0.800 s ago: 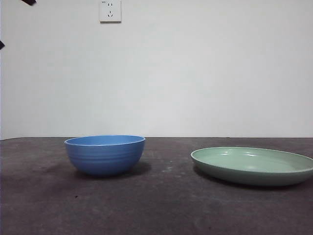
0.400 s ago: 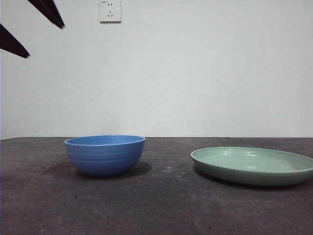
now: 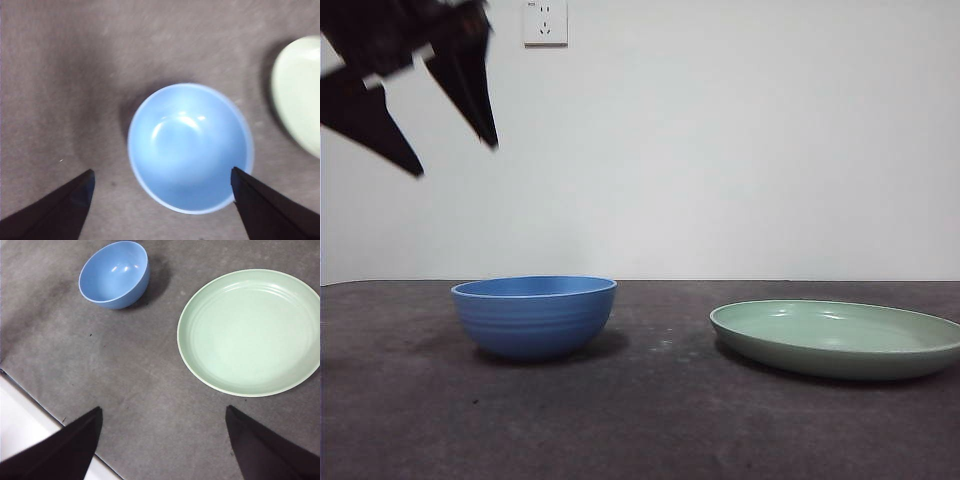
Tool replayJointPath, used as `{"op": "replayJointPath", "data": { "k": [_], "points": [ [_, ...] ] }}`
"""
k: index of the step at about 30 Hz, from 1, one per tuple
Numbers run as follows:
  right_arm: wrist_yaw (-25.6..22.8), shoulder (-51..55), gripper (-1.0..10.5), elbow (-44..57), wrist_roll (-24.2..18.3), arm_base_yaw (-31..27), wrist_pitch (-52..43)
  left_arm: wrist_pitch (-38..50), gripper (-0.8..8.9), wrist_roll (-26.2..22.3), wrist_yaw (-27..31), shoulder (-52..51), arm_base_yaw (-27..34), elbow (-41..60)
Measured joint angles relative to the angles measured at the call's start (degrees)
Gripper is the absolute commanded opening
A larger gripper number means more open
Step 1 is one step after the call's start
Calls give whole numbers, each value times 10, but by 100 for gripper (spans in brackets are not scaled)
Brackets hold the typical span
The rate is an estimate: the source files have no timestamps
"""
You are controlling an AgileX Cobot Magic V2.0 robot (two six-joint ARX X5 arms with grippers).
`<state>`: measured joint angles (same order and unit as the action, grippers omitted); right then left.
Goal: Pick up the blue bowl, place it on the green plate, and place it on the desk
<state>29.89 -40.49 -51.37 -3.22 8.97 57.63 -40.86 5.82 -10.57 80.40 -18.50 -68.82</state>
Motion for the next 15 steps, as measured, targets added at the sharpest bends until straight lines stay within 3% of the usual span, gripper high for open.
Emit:
{"op": "replayJointPath", "data": {
  "k": [15],
  "points": [
    [0,0,394,0,0,0,0,62,398,-9,19,173,-11,-5]
  ]
}}
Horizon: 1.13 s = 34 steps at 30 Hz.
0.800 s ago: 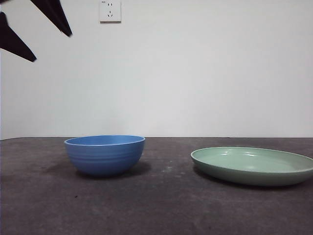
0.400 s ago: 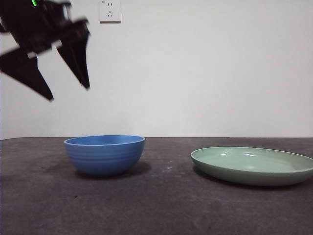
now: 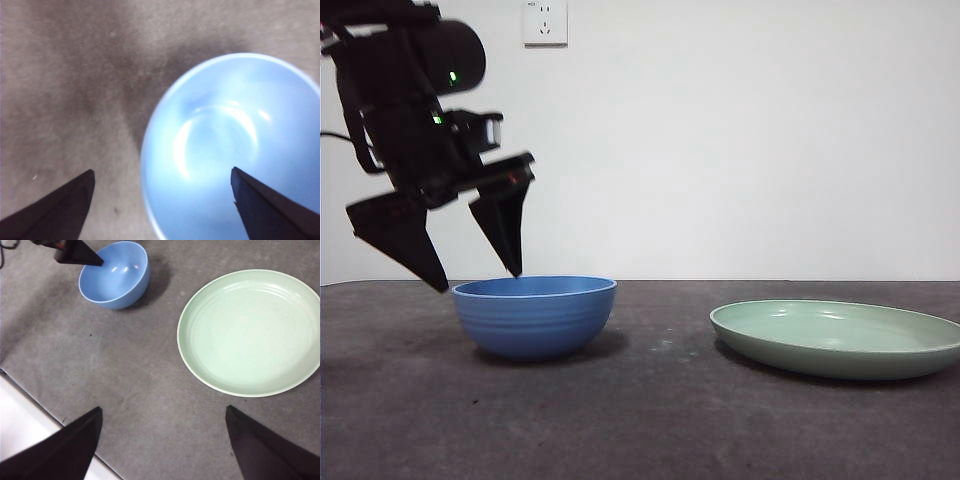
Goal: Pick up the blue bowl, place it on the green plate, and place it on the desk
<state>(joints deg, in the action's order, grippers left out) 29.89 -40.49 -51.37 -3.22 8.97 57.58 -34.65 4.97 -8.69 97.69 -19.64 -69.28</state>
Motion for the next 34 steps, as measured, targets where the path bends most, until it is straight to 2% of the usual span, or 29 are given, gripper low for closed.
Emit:
{"op": "replayJointPath", "data": {
  "k": [7,13,22,34],
  "points": [
    [0,0,394,0,0,0,-2,2,353,1,26,28,-1,0],
    [0,0,394,0,0,0,-3,2,150,3,28,28,-1,0],
    [0,0,394,0,0,0,-4,-1,13,5,28,28,-2,0],
    [0,0,394,0,0,0,-4,2,15,19,28,25,-5,-1]
  ]
}}
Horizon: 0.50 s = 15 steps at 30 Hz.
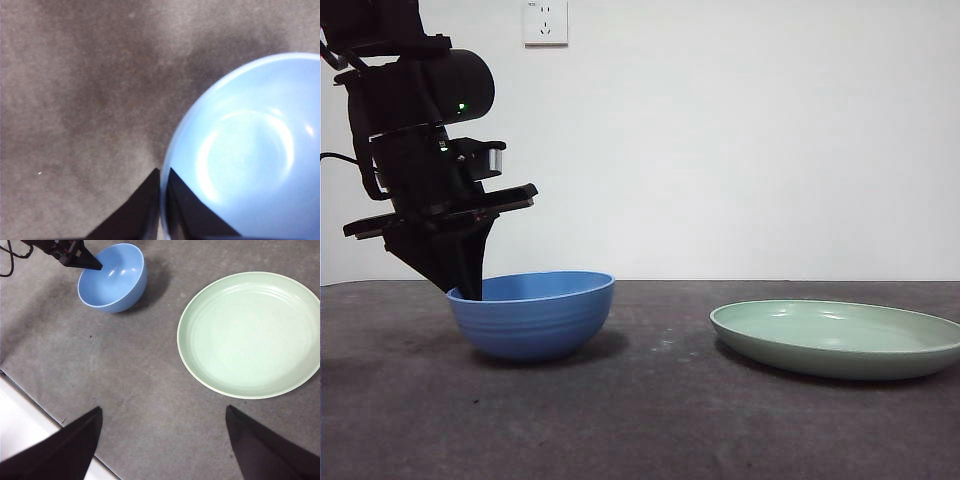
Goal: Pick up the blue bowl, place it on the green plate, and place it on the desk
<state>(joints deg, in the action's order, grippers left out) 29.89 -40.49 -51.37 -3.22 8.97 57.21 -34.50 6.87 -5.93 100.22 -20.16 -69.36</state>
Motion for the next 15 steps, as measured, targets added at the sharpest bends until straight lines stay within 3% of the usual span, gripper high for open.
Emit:
{"op": "replayJointPath", "data": {
  "k": [15],
  "points": [
    [0,0,394,0,0,0,0,-23,15,18,-29,-80,-73,-61]
  ]
}}
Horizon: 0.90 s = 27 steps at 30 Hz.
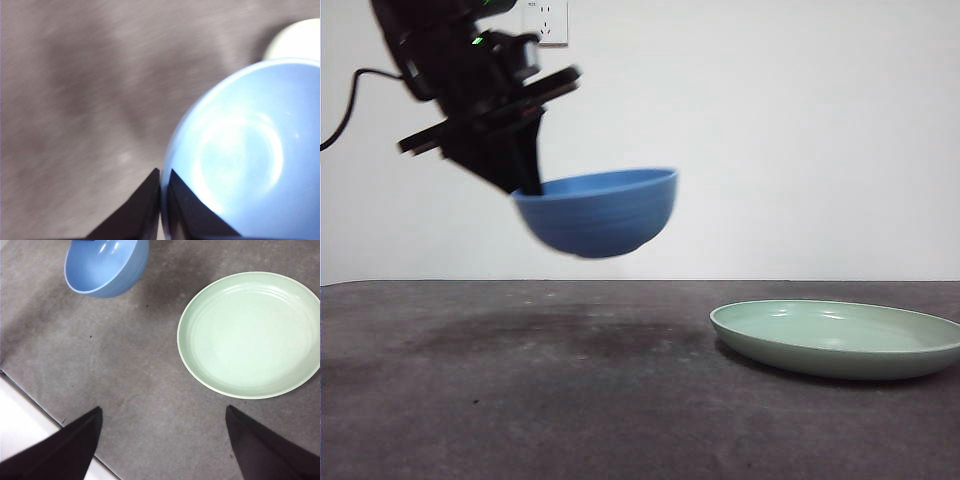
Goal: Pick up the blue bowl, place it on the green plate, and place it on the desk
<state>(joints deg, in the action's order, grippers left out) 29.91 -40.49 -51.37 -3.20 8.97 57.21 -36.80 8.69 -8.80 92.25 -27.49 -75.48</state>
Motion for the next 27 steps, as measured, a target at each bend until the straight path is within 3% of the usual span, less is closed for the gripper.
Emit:
{"op": "replayJointPath", "data": {
  "k": [9,27],
  "points": [
    [1,0,394,0,0,0,3,20,15,23,-2,36,-73,-68],
    [1,31,393,0,1,0,21,-33,15,41,-1,301,-145,-302]
  ]
}}
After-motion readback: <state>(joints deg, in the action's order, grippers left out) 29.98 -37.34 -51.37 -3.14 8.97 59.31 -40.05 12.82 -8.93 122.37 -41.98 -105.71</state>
